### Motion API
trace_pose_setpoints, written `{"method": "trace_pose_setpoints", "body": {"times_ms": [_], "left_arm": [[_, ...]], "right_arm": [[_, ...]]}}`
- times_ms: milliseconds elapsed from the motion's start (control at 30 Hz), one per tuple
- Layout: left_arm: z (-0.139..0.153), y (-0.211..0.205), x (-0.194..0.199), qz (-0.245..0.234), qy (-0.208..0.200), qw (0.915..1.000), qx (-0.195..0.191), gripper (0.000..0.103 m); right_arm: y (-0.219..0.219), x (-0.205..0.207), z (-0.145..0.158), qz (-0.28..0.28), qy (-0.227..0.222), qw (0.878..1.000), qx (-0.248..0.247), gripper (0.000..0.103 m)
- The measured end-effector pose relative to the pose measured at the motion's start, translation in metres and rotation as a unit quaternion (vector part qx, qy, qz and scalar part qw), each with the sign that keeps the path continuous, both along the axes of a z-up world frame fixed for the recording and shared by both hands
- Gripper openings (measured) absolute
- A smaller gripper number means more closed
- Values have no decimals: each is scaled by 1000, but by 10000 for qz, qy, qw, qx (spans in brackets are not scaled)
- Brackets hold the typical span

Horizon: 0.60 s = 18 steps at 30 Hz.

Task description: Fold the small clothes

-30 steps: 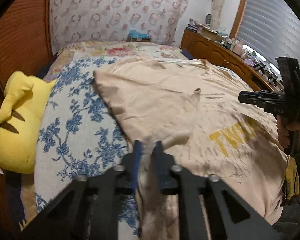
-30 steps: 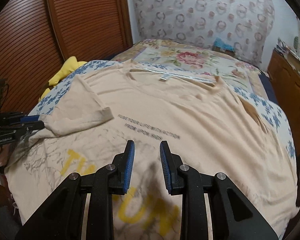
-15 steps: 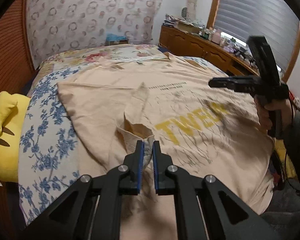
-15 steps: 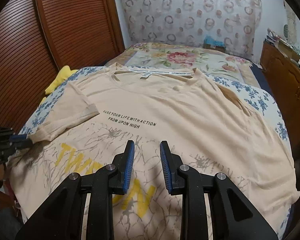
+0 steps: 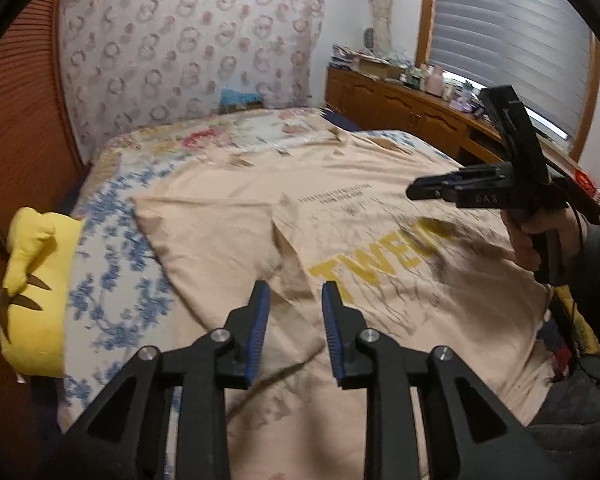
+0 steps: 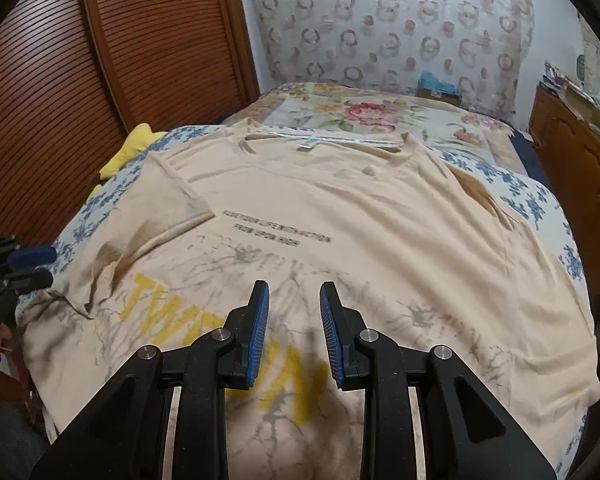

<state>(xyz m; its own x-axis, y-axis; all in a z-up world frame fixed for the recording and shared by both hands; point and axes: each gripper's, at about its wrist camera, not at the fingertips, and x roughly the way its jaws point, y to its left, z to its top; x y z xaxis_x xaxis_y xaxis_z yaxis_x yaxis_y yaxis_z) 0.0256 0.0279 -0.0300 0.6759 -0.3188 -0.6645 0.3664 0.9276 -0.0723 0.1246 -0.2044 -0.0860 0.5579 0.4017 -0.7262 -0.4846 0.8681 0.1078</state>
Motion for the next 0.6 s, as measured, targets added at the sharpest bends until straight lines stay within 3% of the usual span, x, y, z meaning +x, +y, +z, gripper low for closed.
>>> {"method": "trace_pose_setpoints", "body": {"times_ms": [100,167,400,600], "left_arm": [[4,10,-1,234,-97,9997,35,26],[6,18,-1,350,-141,9993,52,27],[4,44,1,707,-161,9974,27,28],[-7,56,2,877,-37,9961,-30,28]], "right_arm": [[16,3,5,168,-34,9998,87,27],[31,8,7,290,3,9994,205,34],[99,28,5,617,205,9973,345,36],[156,43,-9,807,269,9963,-119,36]]}}
